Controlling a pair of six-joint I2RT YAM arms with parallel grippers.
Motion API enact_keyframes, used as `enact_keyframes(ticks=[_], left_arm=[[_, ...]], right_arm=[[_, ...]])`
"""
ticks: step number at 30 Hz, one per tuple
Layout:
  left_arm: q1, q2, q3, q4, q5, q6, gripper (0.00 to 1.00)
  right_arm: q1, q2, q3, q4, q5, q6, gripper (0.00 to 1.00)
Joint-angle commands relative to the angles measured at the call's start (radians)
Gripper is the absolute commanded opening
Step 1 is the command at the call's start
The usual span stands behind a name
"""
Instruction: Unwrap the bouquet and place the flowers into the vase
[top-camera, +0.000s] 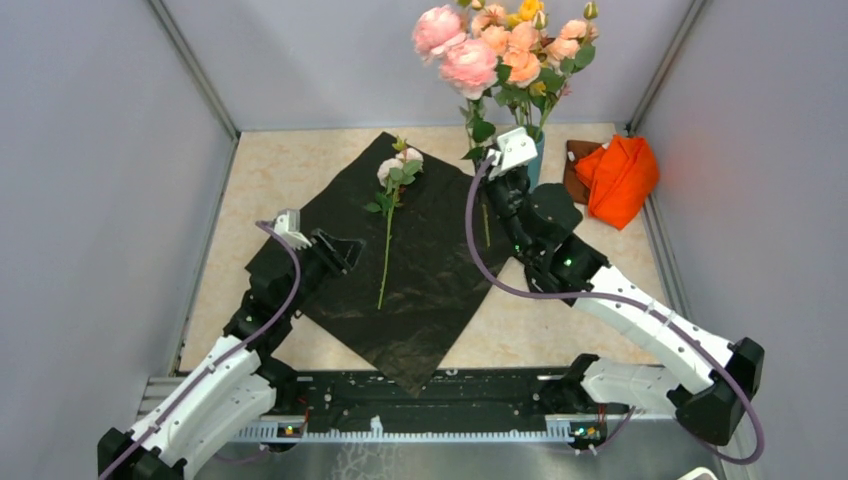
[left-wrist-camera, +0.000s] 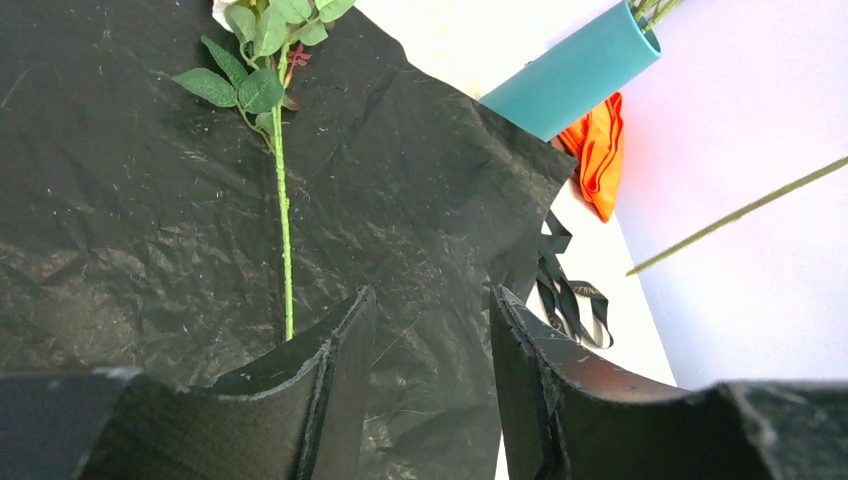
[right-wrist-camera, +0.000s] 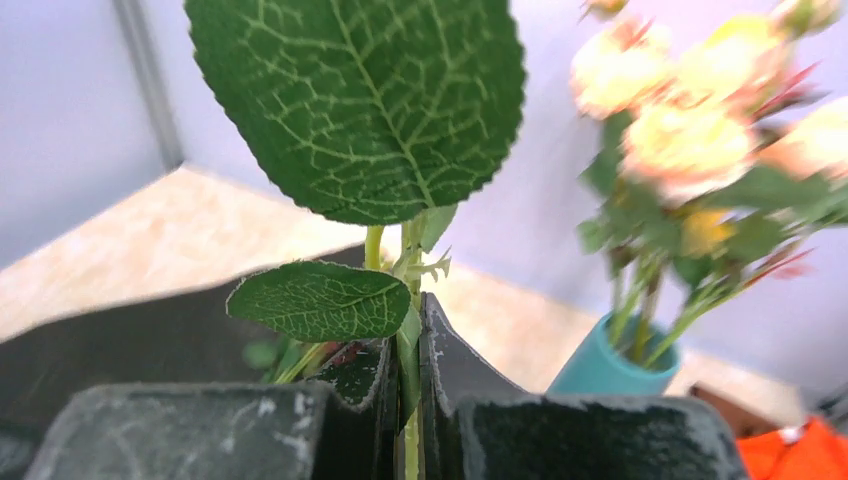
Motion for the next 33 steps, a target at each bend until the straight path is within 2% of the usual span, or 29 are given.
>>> enact_keyframes(ticks=[1, 6, 10, 21, 26, 33], left_arm=[[0.004, 0.018, -0.011, 0.059, 0.029, 0.006, 0.52], [0.004, 0.030, -0.017, 0.059, 0.025, 0.015, 0.52], [0.003, 0.038, -0.018, 0.053, 0.011, 0.029, 0.52], [0.004, 0.133, 0.031, 0.076, 0.012, 0.057, 0.52], [0.004, 0.148, 0.067, 0.050, -0.004, 0.088, 0.52], [0.004, 0.139, 0.041, 0.048, -0.061, 0.121, 0.52]], right_arm=[[-0.025, -0.017, 0.062, 0.223, 0.075, -0.186, 0.00], [-0.121, -0.004, 0.118, 0.345, 0.032, -0.261, 0.00], [-0.264, 0.022, 0.167, 0.429, -0.081, -0.208, 0.00], [-0.502, 0.241, 0.381, 0.394, -0.220, -0.057, 0.00], [-0.596, 0.392, 0.510, 0.361, -0.288, 0.037, 0.00], [-0.651, 0.524, 0.534, 0.395, -0.334, 0.106, 0.00]])
